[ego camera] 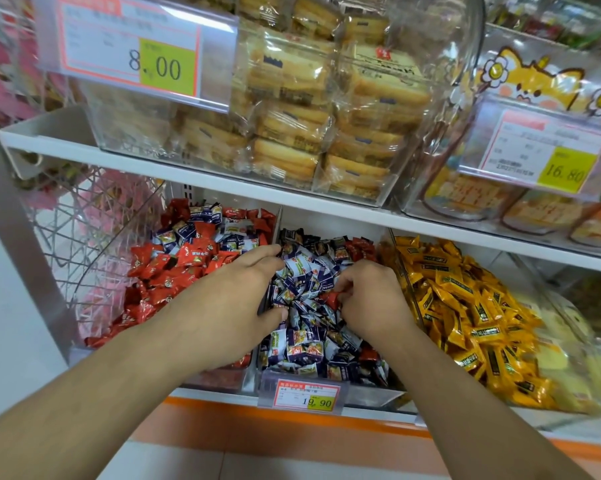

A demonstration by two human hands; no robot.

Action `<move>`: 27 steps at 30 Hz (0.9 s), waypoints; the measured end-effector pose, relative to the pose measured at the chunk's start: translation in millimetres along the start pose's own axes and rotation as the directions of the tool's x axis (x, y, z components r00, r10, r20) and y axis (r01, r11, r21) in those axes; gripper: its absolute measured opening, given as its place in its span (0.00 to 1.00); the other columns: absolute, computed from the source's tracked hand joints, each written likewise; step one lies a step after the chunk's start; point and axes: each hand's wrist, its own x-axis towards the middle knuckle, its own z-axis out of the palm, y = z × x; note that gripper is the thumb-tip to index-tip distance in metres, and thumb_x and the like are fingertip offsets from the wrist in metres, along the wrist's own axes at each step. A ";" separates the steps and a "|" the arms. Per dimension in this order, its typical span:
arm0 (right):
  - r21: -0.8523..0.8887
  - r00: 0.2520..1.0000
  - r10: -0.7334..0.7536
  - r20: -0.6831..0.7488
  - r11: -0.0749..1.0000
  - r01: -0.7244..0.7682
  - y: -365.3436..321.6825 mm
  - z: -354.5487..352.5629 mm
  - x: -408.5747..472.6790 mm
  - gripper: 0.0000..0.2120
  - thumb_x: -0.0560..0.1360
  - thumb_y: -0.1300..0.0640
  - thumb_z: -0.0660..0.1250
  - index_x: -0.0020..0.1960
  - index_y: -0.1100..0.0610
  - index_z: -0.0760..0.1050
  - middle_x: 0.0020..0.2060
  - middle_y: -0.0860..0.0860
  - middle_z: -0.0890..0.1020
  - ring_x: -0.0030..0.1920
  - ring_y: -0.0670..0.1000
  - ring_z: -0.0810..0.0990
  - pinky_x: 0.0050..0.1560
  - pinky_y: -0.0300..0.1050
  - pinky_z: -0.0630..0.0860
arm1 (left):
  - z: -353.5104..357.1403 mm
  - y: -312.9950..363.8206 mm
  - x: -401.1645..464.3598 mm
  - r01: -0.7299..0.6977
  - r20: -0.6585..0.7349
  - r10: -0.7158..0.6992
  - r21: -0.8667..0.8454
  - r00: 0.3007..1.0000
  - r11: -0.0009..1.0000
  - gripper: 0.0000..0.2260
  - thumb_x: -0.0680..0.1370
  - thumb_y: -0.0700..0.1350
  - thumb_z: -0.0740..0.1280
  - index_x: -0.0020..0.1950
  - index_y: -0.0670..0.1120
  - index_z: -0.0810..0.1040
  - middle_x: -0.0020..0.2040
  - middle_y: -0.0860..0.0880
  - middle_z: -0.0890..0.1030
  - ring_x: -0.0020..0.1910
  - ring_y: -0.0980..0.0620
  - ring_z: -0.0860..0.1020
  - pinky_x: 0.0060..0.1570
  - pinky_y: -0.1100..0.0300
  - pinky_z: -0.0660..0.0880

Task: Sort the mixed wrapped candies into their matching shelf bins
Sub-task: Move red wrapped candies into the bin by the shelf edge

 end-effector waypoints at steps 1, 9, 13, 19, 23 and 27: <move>0.011 1.000 0.002 -0.004 1.000 -0.002 -0.1 -1.1 -0.5 0.10 0.76 0.66 0.72 0.46 0.51 0.86 0.49 0.49 0.84 0.47 0.49 0.82 0.49 0.46 0.83 | -0.3 0.0 0.2 0.000 -0.001 0.000 0.001 1.000 1.000 0.33 0.81 0.58 0.66 0.82 0.54 0.56 0.82 0.65 0.46 0.79 0.59 0.60 0.73 0.64 0.59; 0.443 0.995 -0.034 -0.091 0.894 0.071 -19.6 -35.9 -11.5 0.07 0.76 0.60 0.77 0.44 0.49 0.85 0.38 0.42 0.84 0.43 0.40 0.82 0.46 0.32 0.79 | -1.4 4.2 2.2 -0.076 -0.160 0.072 -0.018 0.984 0.997 0.30 0.79 0.60 0.68 0.79 0.57 0.63 0.78 0.62 0.61 0.75 0.58 0.64 0.73 0.61 0.63; 0.752 0.997 -0.077 0.003 0.658 0.048 -44.2 -53.2 -27.8 0.03 0.74 0.61 0.78 0.45 0.54 0.86 0.39 0.48 0.87 0.43 0.48 0.85 0.49 0.37 0.81 | -11.3 16.8 0.9 -0.122 -0.277 0.096 -0.078 0.956 0.989 0.20 0.78 0.58 0.70 0.70 0.61 0.74 0.62 0.62 0.78 0.60 0.61 0.76 0.60 0.59 0.76; 0.663 0.999 -0.042 0.028 0.749 0.013 -26.3 -47.5 -23.5 0.06 0.80 0.60 0.72 0.52 0.51 0.86 0.45 0.45 0.87 0.49 0.44 0.85 0.54 0.40 0.82 | -31.9 2.3 -3.7 0.037 -0.462 -0.041 -0.017 0.886 0.999 0.10 0.81 0.52 0.69 0.62 0.56 0.82 0.48 0.54 0.86 0.45 0.51 0.83 0.46 0.57 0.80; 0.225 1.000 -0.007 0.008 0.974 0.005 -6.4 -29.8 -16.2 0.08 0.81 0.61 0.69 0.58 0.52 0.83 0.49 0.44 0.84 0.49 0.41 0.82 0.56 0.38 0.81 | -35.5 -16.5 -5.9 0.241 -0.455 -0.193 0.048 0.869 0.969 0.19 0.79 0.46 0.69 0.70 0.47 0.76 0.59 0.41 0.80 0.55 0.37 0.81 0.50 0.51 0.76; 0.032 0.996 -0.017 0.092 0.999 0.014 -15.1 -16.6 -15.1 0.08 0.80 0.60 0.71 0.57 0.53 0.83 0.51 0.50 0.85 0.51 0.49 0.84 0.54 0.42 0.82 | -21.1 -4.9 -6.2 0.000 -0.307 0.011 0.036 0.952 0.999 0.23 0.81 0.49 0.66 0.76 0.54 0.71 0.72 0.53 0.73 0.70 0.51 0.73 0.70 0.60 0.66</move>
